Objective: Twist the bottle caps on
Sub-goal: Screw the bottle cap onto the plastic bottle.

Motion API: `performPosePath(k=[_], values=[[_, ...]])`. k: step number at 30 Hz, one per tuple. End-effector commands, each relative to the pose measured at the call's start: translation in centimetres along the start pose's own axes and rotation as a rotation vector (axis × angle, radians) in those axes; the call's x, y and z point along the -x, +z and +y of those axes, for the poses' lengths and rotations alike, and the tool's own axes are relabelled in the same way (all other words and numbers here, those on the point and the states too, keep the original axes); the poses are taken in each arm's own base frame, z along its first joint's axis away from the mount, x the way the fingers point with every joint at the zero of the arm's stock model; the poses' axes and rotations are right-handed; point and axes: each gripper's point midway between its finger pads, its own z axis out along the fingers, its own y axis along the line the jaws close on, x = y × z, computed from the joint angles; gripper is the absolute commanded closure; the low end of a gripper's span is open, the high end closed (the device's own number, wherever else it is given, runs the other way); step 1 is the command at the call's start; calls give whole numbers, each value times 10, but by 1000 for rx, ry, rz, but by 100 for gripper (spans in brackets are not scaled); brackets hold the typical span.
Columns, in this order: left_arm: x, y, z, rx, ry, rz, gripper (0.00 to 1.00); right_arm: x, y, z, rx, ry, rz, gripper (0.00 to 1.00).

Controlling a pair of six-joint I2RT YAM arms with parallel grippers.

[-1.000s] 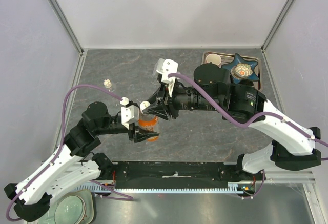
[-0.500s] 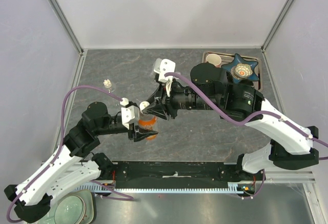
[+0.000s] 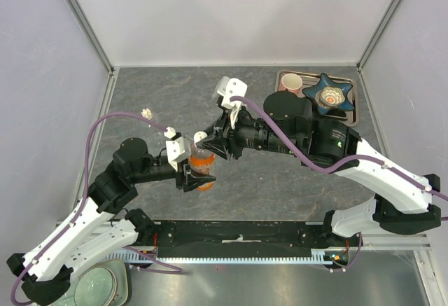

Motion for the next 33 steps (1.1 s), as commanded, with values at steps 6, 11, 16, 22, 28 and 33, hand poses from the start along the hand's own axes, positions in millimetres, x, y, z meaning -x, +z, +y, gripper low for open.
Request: performPosePath(k=[6, 11, 16, 22, 28, 33], values=[[78, -17, 35, 227, 57, -230, 87, -41, 1, -11, -100, 134, 144, 76], [88, -23, 47, 304, 61, -258, 87, -46, 7, -21, -166, 192, 118, 77], [94, -25, 48, 312, 47, -275, 87, -52, 9, -29, -217, 205, 116, 76], [89, -26, 50, 322, 46, -256, 88, -59, 9, -35, -257, 176, 157, 76], [68, -18, 53, 314, 32, -202, 88, -42, 8, -33, -253, 137, 152, 77], [57, -12, 51, 284, 29, -175, 89, -29, 18, -28, -232, 92, 171, 77]])
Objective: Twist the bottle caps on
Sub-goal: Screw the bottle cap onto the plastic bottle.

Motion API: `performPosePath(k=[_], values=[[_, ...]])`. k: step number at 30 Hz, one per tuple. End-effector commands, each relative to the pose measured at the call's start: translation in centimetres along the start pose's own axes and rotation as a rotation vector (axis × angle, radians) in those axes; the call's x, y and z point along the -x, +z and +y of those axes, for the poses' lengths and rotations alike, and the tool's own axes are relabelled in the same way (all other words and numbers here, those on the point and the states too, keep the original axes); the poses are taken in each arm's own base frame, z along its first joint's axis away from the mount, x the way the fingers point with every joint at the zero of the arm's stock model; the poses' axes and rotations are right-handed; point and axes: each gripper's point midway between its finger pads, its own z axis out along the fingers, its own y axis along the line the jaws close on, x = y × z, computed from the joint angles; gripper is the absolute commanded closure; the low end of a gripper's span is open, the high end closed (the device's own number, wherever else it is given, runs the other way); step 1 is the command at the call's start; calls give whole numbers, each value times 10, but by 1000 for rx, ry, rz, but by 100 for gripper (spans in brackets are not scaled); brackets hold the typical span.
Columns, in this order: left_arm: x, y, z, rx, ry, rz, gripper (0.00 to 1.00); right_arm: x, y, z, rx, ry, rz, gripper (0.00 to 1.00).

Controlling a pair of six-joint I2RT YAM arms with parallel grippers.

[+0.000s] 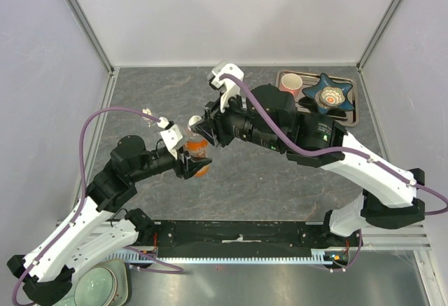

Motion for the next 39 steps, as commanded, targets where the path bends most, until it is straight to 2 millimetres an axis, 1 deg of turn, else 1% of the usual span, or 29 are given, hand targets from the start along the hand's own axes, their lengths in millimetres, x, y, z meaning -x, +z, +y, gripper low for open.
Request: performPosePath(k=[1, 2, 4, 6, 9, 10, 11, 12, 14, 15, 16, 18, 19, 21, 22, 24, 33, 36, 39], values=[[52, -4, 5, 26, 25, -177, 89, -40, 1, -4, -23, -97, 196, 77], [50, -3, 3, 19, 27, -171, 90, -38, 4, -3, -21, -102, 198, 77], [47, -3, 3, 14, 26, -161, 90, -40, 4, -4, -24, -120, 211, 77], [43, -2, 2, 8, 23, -151, 91, -37, 3, -3, -21, -132, 209, 77], [36, -2, 0, -3, 18, -136, 91, -31, -2, -3, -14, -149, 201, 78], [36, -2, 0, -4, 42, -136, 91, -30, -4, -4, -10, -164, 206, 78], [35, -2, -1, -15, 48, -134, 92, -25, -6, -3, -5, -169, 197, 78], [32, -1, -3, -24, 49, -128, 92, -27, -8, -1, 8, -179, 207, 78], [27, 0, -10, -68, 64, -115, 92, -22, -9, 4, 41, -203, 205, 78], [25, 0, -13, -92, 68, -107, 92, -26, -10, 8, 68, -212, 224, 78], [23, 0, -22, -143, 75, -102, 92, -24, -9, 10, 82, -224, 226, 78], [20, -2, -30, -192, 92, -88, 92, -31, -9, 13, 108, -234, 258, 78], [19, -2, -32, -206, 95, -85, 92, -33, -8, 19, 143, -233, 271, 78], [17, -3, -33, -213, 114, -80, 92, -40, -9, 22, 164, -239, 302, 78], [17, -4, -34, -218, 121, -80, 92, -44, -10, 26, 189, -236, 317, 77], [15, -5, -34, -224, 139, -73, 92, -47, -13, 25, 193, -238, 335, 78], [-11, -5, -37, -268, 178, 13, 92, -52, -23, 26, 218, -249, 360, 78], [-16, -6, -38, -277, 190, 26, 92, -58, -22, 29, 233, -258, 378, 78], [-22, -7, -38, -281, 196, 49, 92, -68, -19, 31, 242, -262, 410, 81]])
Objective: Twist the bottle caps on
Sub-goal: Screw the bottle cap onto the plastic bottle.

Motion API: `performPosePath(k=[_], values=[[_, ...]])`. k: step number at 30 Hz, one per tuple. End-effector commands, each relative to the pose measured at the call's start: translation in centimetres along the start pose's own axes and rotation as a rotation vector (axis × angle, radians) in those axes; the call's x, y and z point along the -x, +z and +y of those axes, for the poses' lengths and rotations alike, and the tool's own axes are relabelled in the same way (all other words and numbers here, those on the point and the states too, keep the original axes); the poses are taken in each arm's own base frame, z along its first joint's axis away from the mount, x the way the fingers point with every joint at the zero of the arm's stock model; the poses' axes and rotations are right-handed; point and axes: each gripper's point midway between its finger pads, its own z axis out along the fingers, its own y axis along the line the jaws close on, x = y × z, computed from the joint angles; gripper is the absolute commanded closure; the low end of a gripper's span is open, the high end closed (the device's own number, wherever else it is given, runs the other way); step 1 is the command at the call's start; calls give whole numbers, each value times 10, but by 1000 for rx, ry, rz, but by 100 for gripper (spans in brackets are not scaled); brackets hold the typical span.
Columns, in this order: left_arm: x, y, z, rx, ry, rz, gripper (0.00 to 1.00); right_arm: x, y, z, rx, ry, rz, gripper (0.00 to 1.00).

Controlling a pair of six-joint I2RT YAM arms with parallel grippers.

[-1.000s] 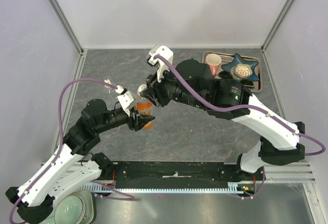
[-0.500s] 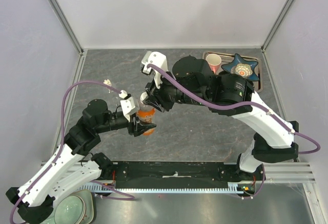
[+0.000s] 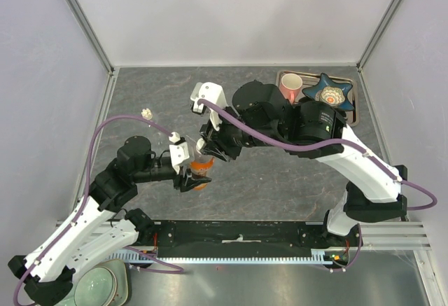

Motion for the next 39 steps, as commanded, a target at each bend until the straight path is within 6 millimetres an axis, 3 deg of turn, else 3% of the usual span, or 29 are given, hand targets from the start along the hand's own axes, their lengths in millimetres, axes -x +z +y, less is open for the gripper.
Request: performPosePath(k=[1, 7, 13, 23, 30, 39], values=[[11, 0, -3, -38, 94, -37, 92, -30, 16, 20, 84, -12, 121, 82], [5, -2, -5, -48, 127, -13, 92, -50, 23, 29, 100, 2, 186, 82], [5, -4, -1, -25, 162, -15, 93, -56, 25, 34, 107, 39, 188, 82], [35, -10, 14, 77, 180, -84, 98, -71, 40, 26, 16, 178, 173, 86], [53, -16, 26, 139, 252, -104, 98, -95, 49, 10, -113, 261, 254, 86], [54, -19, 39, 220, 243, -107, 98, -110, 54, -12, -290, 336, 288, 87]])
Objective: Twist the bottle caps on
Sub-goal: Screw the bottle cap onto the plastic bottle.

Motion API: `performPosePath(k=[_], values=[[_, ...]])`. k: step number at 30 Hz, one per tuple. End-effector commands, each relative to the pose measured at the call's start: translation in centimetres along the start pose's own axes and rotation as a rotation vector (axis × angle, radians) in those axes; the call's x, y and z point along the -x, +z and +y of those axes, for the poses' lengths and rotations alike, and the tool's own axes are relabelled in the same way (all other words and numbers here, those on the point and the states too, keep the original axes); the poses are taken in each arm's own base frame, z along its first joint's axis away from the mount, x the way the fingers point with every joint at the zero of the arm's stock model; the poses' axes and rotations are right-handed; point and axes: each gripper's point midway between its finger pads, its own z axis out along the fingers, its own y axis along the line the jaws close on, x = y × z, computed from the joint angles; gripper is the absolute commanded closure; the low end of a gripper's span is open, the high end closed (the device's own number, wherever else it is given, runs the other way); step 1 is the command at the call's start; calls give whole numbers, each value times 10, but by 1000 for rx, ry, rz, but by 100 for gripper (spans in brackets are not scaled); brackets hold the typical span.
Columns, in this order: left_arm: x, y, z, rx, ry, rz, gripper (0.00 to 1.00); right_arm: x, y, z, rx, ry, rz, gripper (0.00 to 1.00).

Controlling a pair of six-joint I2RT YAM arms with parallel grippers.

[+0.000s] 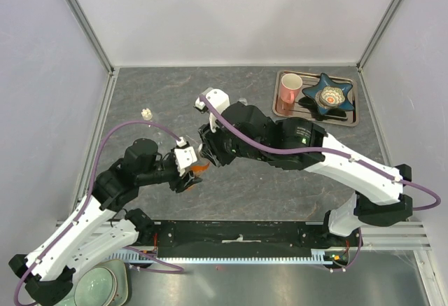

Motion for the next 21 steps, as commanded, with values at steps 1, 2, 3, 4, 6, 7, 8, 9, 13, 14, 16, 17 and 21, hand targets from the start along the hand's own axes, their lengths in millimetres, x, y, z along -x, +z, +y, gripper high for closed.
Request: performPosePath(k=[1, 2, 3, 4, 6, 7, 8, 9, 13, 14, 16, 17, 21], values=[[104, -26, 25, 125, 158, -343, 98, -60, 26, -12, -123, 19, 222, 87], [106, -26, 27, 133, 153, -353, 98, -59, 27, -11, -127, 25, 215, 87], [106, -24, 28, 133, 147, -353, 98, -57, 29, -13, -137, 30, 209, 85], [107, -24, 27, 128, 130, -357, 98, -55, 30, -12, -136, 36, 200, 78], [107, -22, 26, 120, 119, -362, 98, -49, 30, -10, -133, 37, 183, 73], [106, -21, 24, 109, 111, -364, 98, -43, 29, -7, -118, 39, 167, 66], [106, -21, 23, 108, 110, -367, 98, -39, 30, -5, -109, 37, 155, 61], [107, -21, 23, 105, 107, -370, 98, -34, 29, -2, -98, 36, 142, 59], [109, -24, 20, 98, 95, -386, 98, -18, 25, 2, -77, 32, 93, 52], [110, -25, 20, 100, 94, -389, 98, -14, 25, 2, -78, 32, 81, 52], [111, -26, 21, 105, 90, -394, 98, -10, 23, 2, -79, 33, 66, 51], [111, -26, 21, 106, 88, -393, 98, -8, 23, 3, -72, 35, 58, 50], [111, -27, 21, 106, 89, -398, 98, -3, 18, 2, -71, 39, 36, 49]])
